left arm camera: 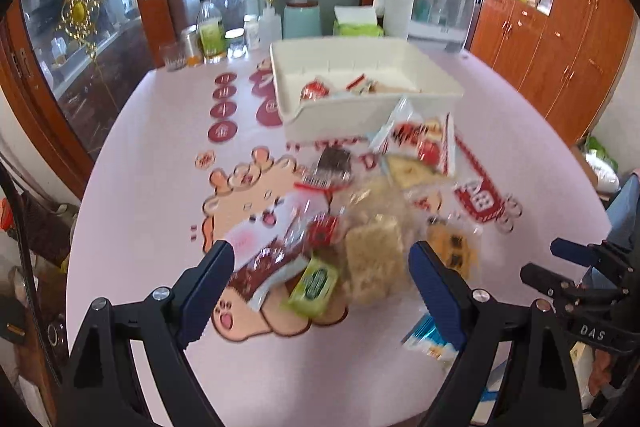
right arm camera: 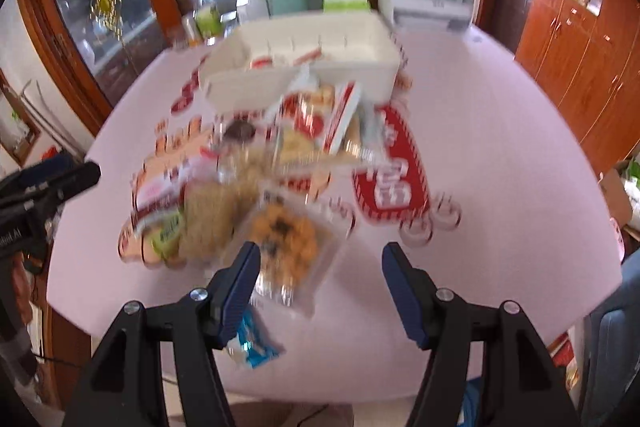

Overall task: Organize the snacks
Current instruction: 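Grasp green pastry packet with left gripper while right grasps blue wrapper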

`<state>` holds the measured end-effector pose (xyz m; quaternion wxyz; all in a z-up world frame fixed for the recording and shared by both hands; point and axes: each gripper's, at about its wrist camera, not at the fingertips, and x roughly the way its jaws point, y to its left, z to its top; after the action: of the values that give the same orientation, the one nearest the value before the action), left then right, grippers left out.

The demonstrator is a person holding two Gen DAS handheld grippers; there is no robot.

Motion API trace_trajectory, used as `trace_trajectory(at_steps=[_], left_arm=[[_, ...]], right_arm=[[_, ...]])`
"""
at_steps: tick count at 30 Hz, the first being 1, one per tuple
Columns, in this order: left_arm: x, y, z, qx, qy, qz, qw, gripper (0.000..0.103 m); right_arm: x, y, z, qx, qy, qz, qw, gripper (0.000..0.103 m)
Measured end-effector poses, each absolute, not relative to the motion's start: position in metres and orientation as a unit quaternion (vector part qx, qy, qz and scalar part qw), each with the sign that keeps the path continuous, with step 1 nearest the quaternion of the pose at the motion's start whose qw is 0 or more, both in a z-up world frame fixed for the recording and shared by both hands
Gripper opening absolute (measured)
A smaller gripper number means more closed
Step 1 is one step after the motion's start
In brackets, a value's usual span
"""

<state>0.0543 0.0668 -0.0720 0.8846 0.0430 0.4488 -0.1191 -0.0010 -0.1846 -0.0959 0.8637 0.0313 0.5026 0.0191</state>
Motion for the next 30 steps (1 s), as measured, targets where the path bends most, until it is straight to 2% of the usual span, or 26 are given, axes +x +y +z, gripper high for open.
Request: trace_trajectory(at_steps=[15,19,25,27,29,30], left_arm=[[0.068,0.078,-0.17,0.113,0.537,-0.137,0.825,0.088],[0.079,0.076,-0.184,0.112,0.552,-0.156,0.811,0.076],[0.089,0.068,-0.195,0.122,0.562,-0.182,0.797,0.073],[0.092,0.064,-0.2,0.132,0.566,-0.19,0.791,0.069],[0.095,0.061,-0.207,0.139,0.574,-0.193,0.784,0.059],[0.096,0.06,-0.21,0.139,0.579,-0.195,0.78,0.057]], right_arm=[[-0.021,-0.121,-0.16,-0.023,0.573,0.15,0.805,0.064],[-0.021,-0.111,-0.177,-0.039,0.585,0.157,0.794,0.064],[-0.021,-0.1,-0.192,-0.052,0.593,0.164,0.787,0.064],[-0.021,-0.098,-0.194,-0.053,0.594,0.164,0.786,0.064],[-0.021,-0.097,-0.195,-0.055,0.593,0.164,0.787,0.063],[-0.021,-0.096,-0.195,-0.057,0.592,0.164,0.787,0.062]])
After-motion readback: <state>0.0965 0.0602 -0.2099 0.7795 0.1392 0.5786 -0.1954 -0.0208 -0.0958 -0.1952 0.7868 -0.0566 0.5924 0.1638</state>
